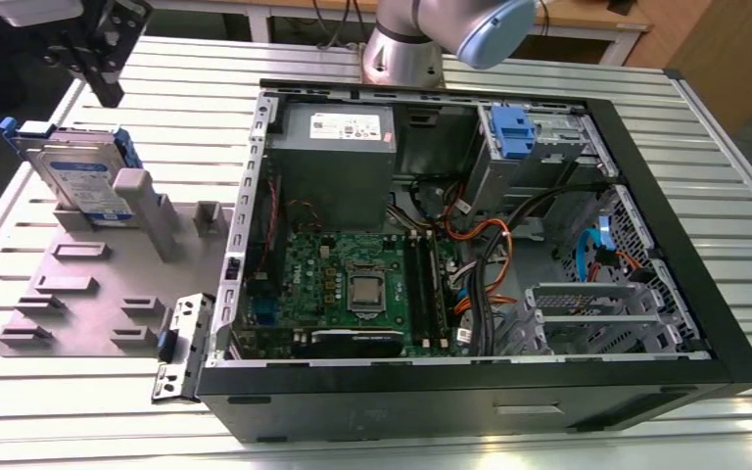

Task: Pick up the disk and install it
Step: 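Reach for the disk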

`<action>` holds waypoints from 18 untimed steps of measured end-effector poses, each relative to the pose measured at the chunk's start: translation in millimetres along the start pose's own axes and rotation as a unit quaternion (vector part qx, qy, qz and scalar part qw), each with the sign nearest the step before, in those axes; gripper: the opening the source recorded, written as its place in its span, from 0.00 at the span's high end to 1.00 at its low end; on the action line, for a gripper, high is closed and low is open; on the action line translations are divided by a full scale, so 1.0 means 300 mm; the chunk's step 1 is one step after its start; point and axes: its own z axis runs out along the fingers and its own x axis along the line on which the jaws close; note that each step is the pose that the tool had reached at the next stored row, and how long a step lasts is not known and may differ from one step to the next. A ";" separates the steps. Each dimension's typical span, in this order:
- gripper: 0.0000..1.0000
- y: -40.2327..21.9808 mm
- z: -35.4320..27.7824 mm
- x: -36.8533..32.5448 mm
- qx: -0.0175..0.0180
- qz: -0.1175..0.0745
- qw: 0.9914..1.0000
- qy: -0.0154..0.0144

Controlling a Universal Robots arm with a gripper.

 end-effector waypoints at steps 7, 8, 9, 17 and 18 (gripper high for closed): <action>0.89 -0.007 0.005 0.105 0.000 0.000 1.000 -0.001; 0.89 -0.007 0.007 0.120 0.000 0.000 1.000 -0.001; 0.89 -0.008 0.011 0.133 0.000 0.000 1.000 -0.001; 0.89 -0.004 0.058 0.158 0.000 0.000 1.000 -0.001; 0.89 -0.004 0.062 0.164 0.001 0.000 1.000 -0.001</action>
